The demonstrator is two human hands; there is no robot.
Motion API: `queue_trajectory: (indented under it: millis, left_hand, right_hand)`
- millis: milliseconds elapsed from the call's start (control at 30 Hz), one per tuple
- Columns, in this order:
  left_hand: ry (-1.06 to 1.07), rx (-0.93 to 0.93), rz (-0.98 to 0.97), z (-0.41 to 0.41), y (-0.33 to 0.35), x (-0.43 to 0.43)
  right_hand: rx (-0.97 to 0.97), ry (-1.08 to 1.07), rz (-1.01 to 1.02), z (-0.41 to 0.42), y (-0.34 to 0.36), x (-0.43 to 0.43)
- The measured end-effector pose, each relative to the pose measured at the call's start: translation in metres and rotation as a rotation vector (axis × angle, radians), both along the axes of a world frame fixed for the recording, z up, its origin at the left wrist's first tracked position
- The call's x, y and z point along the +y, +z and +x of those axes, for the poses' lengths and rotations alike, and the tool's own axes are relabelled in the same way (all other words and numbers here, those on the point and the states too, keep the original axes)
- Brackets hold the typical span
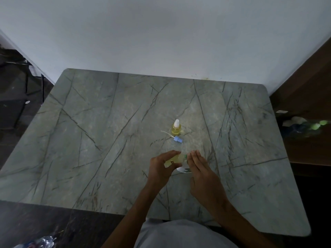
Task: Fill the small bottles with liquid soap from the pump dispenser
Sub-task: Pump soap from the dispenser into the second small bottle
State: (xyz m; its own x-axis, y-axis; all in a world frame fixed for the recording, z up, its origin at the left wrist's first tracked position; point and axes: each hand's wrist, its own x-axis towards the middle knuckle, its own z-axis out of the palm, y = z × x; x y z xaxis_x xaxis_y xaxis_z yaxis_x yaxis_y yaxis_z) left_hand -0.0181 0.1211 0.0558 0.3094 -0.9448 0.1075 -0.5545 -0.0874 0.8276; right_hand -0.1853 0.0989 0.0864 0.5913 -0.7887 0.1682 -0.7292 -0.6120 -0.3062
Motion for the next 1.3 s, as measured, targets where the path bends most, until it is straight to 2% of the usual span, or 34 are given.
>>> queue_trajectory:
  millis: [433, 867, 1300]
  left_hand:
    - [-0.006, 0.016, 0.030, -0.001, -0.006, 0.001]
    - [0.065, 0.218, 0.110, -0.005, -0.005, 0.000]
    - [0.072, 0.209, 0.130, -0.003, -0.006, -0.005]
  right_hand:
    - [0.030, 0.010, 0.066, -0.003, -0.007, 0.003]
    - [-0.026, -0.014, 0.047, -0.002, -0.003, 0.002]
    - [0.019, -0.009, 0.037, 0.002, -0.007, -0.003]
